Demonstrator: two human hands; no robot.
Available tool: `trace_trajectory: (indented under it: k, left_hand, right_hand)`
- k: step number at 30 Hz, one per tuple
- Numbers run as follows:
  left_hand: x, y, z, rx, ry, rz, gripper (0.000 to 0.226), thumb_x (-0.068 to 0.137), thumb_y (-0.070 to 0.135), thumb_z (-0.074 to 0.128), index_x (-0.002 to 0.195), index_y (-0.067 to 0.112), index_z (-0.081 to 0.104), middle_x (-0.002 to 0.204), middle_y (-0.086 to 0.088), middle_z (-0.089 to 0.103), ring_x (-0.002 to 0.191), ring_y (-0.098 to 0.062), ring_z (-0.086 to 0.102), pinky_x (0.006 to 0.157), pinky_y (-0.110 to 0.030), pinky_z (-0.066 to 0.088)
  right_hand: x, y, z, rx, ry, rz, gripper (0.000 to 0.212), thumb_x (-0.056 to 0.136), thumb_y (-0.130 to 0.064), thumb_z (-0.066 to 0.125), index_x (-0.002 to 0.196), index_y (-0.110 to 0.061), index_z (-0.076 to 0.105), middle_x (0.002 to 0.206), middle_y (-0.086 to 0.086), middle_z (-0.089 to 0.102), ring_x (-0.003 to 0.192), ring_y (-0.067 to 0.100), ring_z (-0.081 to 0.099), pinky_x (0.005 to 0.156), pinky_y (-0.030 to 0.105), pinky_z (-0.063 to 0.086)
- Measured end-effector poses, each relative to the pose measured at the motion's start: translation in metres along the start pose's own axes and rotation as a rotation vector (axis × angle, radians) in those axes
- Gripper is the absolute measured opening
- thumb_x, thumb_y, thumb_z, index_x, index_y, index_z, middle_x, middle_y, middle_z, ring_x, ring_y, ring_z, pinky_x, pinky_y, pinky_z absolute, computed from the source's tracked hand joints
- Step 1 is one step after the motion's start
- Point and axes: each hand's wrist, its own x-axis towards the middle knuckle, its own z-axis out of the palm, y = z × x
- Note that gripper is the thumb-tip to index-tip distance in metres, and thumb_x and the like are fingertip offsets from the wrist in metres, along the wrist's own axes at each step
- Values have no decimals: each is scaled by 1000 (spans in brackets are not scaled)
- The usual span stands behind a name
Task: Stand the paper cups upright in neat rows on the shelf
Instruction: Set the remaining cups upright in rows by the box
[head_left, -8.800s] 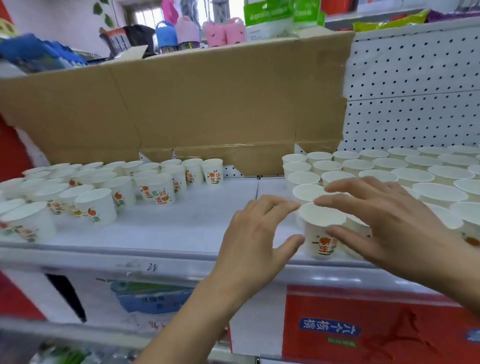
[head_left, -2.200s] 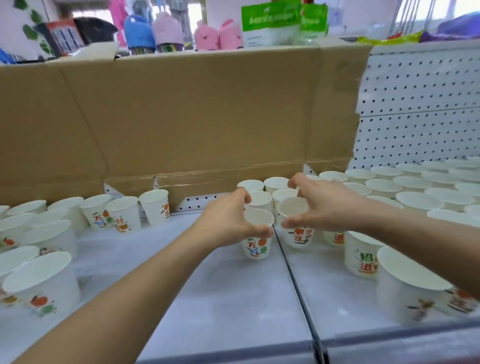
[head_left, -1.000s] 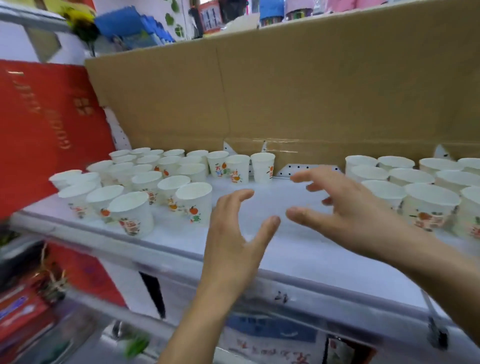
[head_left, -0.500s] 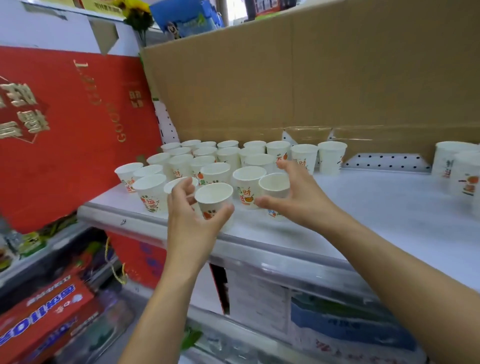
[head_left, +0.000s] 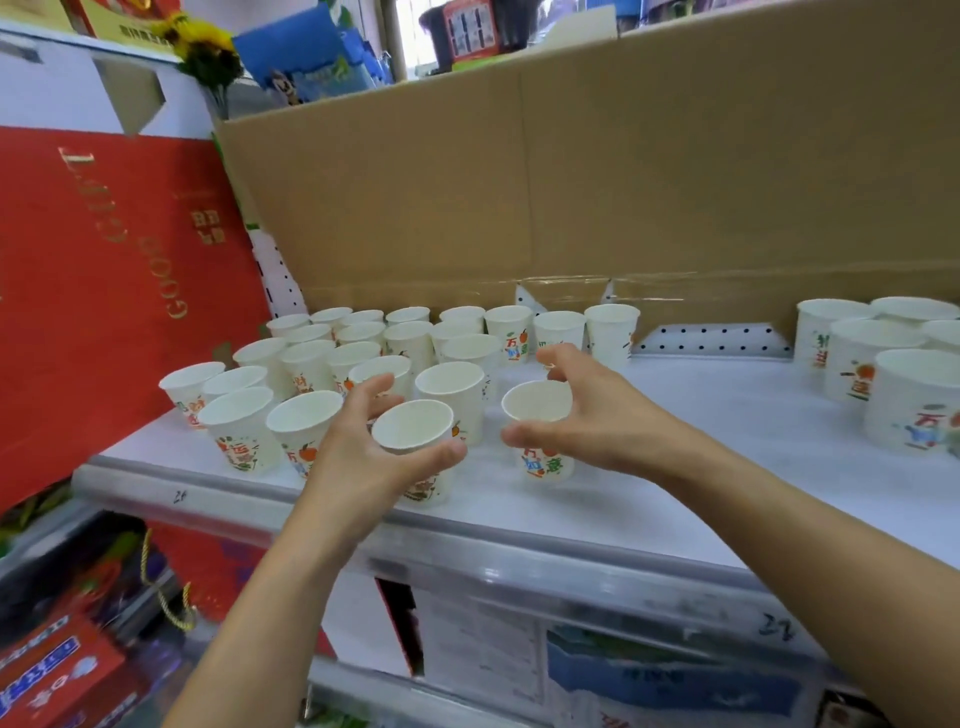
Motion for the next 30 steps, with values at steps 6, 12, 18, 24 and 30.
trace_trajectory:
  k: [6,12,18,24,30]
  left_hand:
    - [-4,18,11,105,11,47,71,60,46,84,124,34,55,114,16,60,97,4,53,72,-21,42]
    - [-15,70,79,92,-60,165,80,41,77,68,111,39,58,100,23,62,90,2,58,70,-26,49]
    - [-37,142,189,54,-268,331,74,52,75,70,115,39,57,103,20,61,90,1,57,77,-29,52]
    - [-53,189,267,270,-355,420,74,59,73,71,119,32,56,110,11,61,100,-13,57,85,-32,47]
    - [-61,193,294,519,-349,491,77,62,84,55,113,26,51,116,8,60,104,-16,56,82,-37,48]
  right_hand:
    - [-14,0,-17,-86,76,-66,78,72,-49,71,137,-29,35,135,-7,47,120,14,46,96,37,45]
    - [-65,43,-101,-216,168,5,78,66,-57,69,132,-36,34,117,-9,54,113,14,47,93,38,45]
    - [-132,92,-210,-343,216,176,76,62,-56,70,129,-32,41,113,-8,56,101,12,54,90,35,47]
    - [-162,136,-250,-421,146,244,67,70,-51,71,129,-35,41,120,-5,55,102,13,54,87,32,46]
    - [-165,156,-252,-609,69,196,74,72,-68,57,133,-31,37,135,-6,50,115,12,48,86,29,37]
